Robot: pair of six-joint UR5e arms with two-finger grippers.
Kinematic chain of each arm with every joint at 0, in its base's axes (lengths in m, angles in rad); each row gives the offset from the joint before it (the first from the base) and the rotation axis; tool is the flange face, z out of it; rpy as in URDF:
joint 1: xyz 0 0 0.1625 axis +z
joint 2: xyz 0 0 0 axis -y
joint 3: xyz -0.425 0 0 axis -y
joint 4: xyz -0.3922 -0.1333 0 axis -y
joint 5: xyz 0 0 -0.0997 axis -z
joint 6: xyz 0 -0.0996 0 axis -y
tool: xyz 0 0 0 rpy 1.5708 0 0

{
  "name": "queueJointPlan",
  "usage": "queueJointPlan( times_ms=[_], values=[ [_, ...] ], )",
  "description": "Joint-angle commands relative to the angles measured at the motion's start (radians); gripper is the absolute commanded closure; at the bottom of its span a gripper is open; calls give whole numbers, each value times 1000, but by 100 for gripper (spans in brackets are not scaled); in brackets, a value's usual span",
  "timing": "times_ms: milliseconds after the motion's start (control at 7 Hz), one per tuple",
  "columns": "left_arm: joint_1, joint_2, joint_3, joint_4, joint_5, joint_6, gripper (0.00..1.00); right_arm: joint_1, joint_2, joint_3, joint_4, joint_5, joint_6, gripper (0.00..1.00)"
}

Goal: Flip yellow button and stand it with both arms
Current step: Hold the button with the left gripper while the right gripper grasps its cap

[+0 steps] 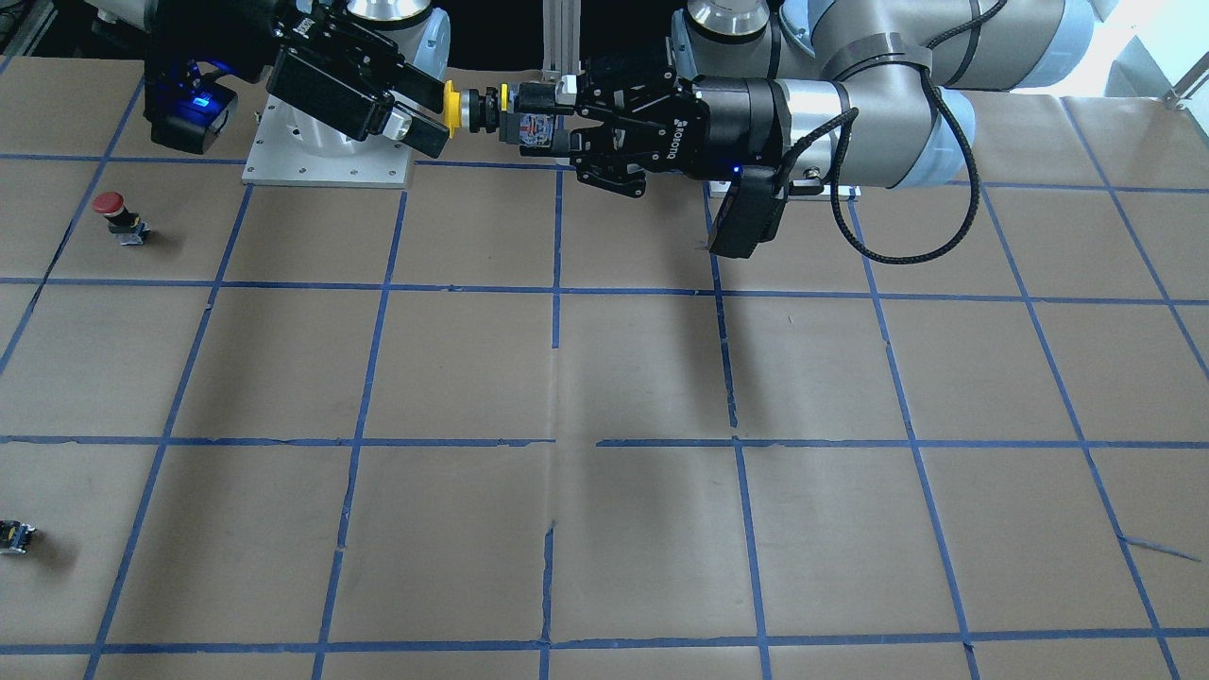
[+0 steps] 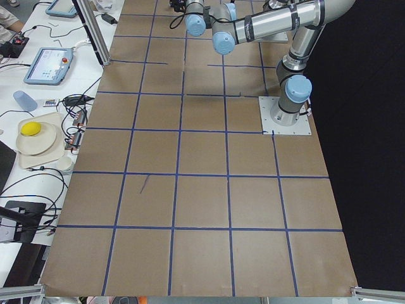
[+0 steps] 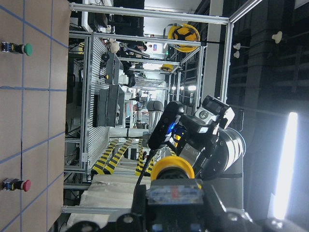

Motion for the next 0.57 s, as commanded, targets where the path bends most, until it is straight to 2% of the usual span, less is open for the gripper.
queueJointPlan(
  times_ms=[0,143,429],
  values=[
    [0,3,-2,1,0,1,99,4,1,0,1,1,28,4],
    [0,0,-2,2,0,1,99,4,4,0,0,1,28,14],
    [0,1,-2,2,0,1,99,4,2,0,-3,4,29,46]
  ],
)
